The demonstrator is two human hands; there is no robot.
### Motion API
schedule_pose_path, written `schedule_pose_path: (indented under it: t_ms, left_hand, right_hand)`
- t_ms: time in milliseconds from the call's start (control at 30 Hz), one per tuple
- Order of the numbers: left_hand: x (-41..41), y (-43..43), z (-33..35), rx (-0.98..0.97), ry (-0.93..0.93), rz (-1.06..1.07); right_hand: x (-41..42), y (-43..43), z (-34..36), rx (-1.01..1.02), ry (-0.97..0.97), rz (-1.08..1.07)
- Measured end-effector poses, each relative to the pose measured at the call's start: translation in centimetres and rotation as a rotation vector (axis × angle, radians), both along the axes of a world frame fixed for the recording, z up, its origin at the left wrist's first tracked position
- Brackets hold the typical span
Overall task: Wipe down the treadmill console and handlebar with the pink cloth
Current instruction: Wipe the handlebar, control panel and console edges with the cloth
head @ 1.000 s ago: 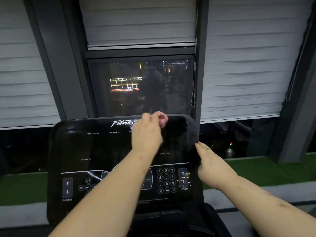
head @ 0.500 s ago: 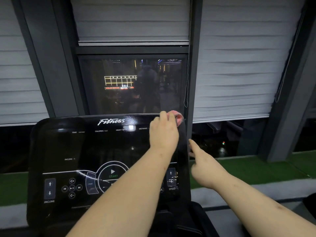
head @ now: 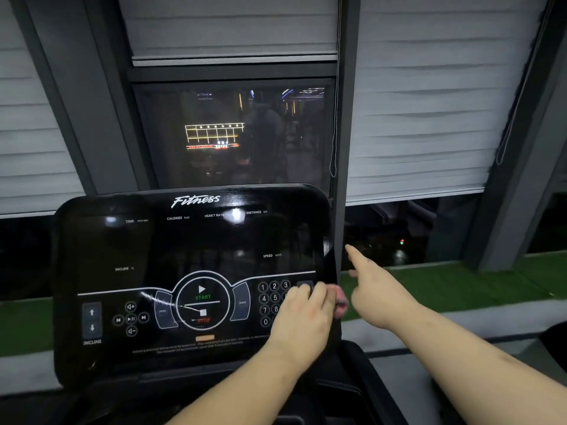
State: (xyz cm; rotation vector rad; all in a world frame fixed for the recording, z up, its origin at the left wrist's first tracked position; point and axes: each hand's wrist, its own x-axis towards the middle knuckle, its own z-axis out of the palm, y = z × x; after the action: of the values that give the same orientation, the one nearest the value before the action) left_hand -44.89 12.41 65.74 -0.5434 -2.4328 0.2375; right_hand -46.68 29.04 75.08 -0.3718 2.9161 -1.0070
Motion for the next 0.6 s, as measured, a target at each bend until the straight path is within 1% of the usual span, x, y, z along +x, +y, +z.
schedule_pose_path:
  t_ms: [100, 167, 300, 400, 500, 600]
  left_hand:
    - [1.2, -0.4, -2.4, -0.105, -0.017, -0.013]
    - [0.9, -0.7, -1.5, -0.12, -0.018, -0.014]
    - [-1.9, -2.1, 6.0, 0.034, 0.054, 0.153]
    - [-4.1, -3.7, 10.8, 0.074, 0.088, 0.247]
    - [-4.7, -4.0, 12.1, 0.102, 0.091, 0.332]
    - [-4.2, -3.3, 10.5, 0.14, 0.101, 0.311]
  right_hand:
    - [0.2, -0.3, -0.5, 0.016, -0.024, 0.024]
    - [0.5, -0.5, -0.7, 0.028, -0.017, 0.046]
    - [0.6, -0.9, -1.2, 0.062, 0.032, 0.1]
    - [0.4, -1.0, -2.4, 0.026, 0.011, 0.113]
    - [0.4, -1.3, -3.1, 0.008, 0.003, 0.119]
    - [0.4, -1.4, -3.2, -0.006, -0.003, 0.086]
